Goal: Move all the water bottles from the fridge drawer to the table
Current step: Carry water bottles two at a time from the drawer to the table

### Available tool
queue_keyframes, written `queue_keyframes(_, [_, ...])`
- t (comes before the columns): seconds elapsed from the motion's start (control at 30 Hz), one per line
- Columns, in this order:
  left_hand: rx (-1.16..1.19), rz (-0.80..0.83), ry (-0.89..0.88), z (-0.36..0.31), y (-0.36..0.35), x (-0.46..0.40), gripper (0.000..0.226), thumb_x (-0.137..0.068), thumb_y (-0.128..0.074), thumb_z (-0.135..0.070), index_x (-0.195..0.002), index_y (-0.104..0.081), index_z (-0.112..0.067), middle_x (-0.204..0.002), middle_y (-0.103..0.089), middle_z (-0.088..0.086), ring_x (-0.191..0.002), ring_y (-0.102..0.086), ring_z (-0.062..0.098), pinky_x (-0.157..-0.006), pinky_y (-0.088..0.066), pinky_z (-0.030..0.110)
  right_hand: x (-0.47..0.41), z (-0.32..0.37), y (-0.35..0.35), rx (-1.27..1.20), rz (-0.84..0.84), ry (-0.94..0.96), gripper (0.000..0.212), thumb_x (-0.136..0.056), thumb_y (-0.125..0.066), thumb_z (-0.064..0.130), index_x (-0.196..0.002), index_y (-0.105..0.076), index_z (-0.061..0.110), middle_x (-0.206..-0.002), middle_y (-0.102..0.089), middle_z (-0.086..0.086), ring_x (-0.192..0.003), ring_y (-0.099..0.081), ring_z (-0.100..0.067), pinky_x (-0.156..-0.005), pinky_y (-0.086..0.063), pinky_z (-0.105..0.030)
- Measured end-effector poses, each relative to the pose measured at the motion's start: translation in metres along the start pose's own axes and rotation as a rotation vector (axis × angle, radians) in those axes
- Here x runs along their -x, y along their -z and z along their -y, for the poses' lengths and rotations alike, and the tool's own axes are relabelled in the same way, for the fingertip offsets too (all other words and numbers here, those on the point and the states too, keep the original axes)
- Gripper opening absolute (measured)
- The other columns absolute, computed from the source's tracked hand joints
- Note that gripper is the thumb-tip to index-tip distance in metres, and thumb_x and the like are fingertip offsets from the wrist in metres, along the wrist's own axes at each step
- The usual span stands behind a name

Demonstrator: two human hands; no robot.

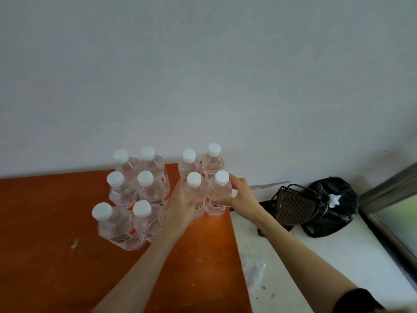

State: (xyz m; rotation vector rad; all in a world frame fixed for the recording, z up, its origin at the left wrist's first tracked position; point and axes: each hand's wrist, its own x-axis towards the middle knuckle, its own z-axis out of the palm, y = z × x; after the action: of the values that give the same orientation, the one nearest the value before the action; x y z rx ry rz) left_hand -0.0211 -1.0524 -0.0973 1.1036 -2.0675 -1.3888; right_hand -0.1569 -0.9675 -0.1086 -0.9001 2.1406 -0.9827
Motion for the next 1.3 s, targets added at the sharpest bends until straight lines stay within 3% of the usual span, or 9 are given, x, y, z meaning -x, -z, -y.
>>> queue_keyframes(0.13, [-0.020,-0.032,0.040,0.009,-0.004,-0.005,0.060,-0.084,-0.065,-0.022,-0.136,-0.036,-0.027,-0.137,-0.046,-0.007,-0.126,-0.041,0.010,-0.098,-0.031,0.028,-0.005,-0.003,-0.002,-0.087,0.016,-0.008,0.077,-0.074,-0.076,0.025,-0.138,-0.033,0.034,-0.137,-0.033,-0.001,-0.125,-0.039,-0.021,-0.101,-0.042,-0.040])
queue_keyframes(0.27, [0.002,-0.044,0.041,0.006,-0.007,-0.003,0.066,-0.084,-0.064,-0.023,-0.140,-0.030,-0.028,-0.141,-0.040,-0.008,-0.128,-0.033,0.006,-0.103,-0.028,0.031,-0.002,-0.004,0.001,-0.213,0.053,-0.021,0.079,-0.075,-0.075,0.013,-0.140,-0.030,0.026,-0.140,-0.036,0.000,-0.126,-0.039,-0.015,-0.096,-0.043,-0.033])
queue_keyframes(0.4, [-0.008,-0.027,0.059,-0.001,-0.008,0.003,0.070,-0.086,-0.061,-0.026,-0.144,-0.022,-0.025,-0.147,-0.034,-0.005,-0.134,-0.031,0.011,-0.104,-0.028,0.031,0.008,-0.002,0.002,-0.240,0.078,-0.037,0.077,-0.080,-0.070,0.017,-0.142,-0.025,0.023,-0.144,-0.039,0.002,-0.132,-0.039,-0.018,-0.099,-0.041,-0.034])
queue_keyframes(0.5, [-0.077,-0.012,0.152,-0.007,-0.007,0.014,0.073,-0.090,-0.057,-0.027,-0.147,-0.014,-0.020,-0.152,-0.028,0.001,-0.138,-0.030,0.021,-0.110,-0.027,0.040,0.022,0.001,0.006,-0.159,0.096,0.002,0.071,-0.084,-0.066,0.022,-0.143,-0.025,0.024,-0.146,-0.038,0.000,-0.134,-0.038,-0.021,-0.104,-0.037,-0.038])
queue_keyframes(0.67, [-0.212,0.023,0.110,-0.011,-0.012,0.051,0.060,-0.090,-0.055,-0.033,-0.142,-0.027,-0.019,-0.147,-0.036,0.002,-0.134,-0.037,0.023,-0.106,-0.033,0.040,0.056,-0.001,0.032,0.195,0.100,0.126,0.069,-0.090,-0.054,0.039,-0.146,-0.020,0.020,-0.152,-0.027,-0.002,-0.138,-0.028,-0.021,-0.110,-0.029,-0.036])
queue_keyframes(0.9, [-0.449,0.020,-0.323,-0.045,-0.019,0.088,0.070,-0.086,-0.049,-0.053,-0.145,-0.012,-0.038,-0.152,-0.026,-0.009,-0.138,-0.031,0.017,-0.106,-0.036,0.053,0.111,-0.023,0.089,0.670,-0.123,0.259,0.072,-0.092,-0.043,0.052,-0.149,-0.011,0.022,-0.158,-0.009,-0.002,-0.145,-0.007,-0.020,-0.118,-0.012,-0.045])
queue_keyframes(1.03, [-0.723,0.029,-0.529,-0.088,-0.033,0.102,0.070,-0.090,-0.037,-0.058,-0.147,-0.002,-0.036,-0.157,0.003,-0.007,-0.145,0.008,0.017,-0.115,0.001,0.044,0.164,-0.021,0.124,0.862,-0.379,0.278,0.081,-0.086,-0.043,0.062,-0.149,-0.007,0.025,-0.158,0.003,-0.003,-0.145,0.006,-0.024,-0.117,-0.001,-0.053])
queue_keyframes(1.13, [-0.791,0.079,-0.702,-0.120,-0.047,0.121,0.071,-0.088,-0.025,-0.065,-0.144,0.010,-0.041,-0.156,0.014,-0.009,-0.143,0.019,0.016,-0.114,0.009,0.044,0.216,-0.025,0.148,1.001,-0.540,0.237,0.086,-0.080,-0.040,0.070,-0.148,-0.011,0.027,-0.158,-0.004,-0.006,-0.144,-0.002,-0.029,-0.112,-0.006,-0.056])
queue_keyframes(1.3, [-0.827,0.186,-0.998,-0.150,-0.073,0.169,0.075,-0.076,-0.005,-0.071,-0.141,0.017,-0.042,-0.156,0.013,-0.006,-0.143,0.018,0.019,-0.112,0.011,0.047,0.321,-0.040,0.159,1.081,-0.765,0.003,0.085,-0.075,-0.027,0.075,-0.144,-0.018,0.027,-0.154,-0.023,-0.010,-0.141,-0.021,-0.033,-0.107,-0.016,-0.060])
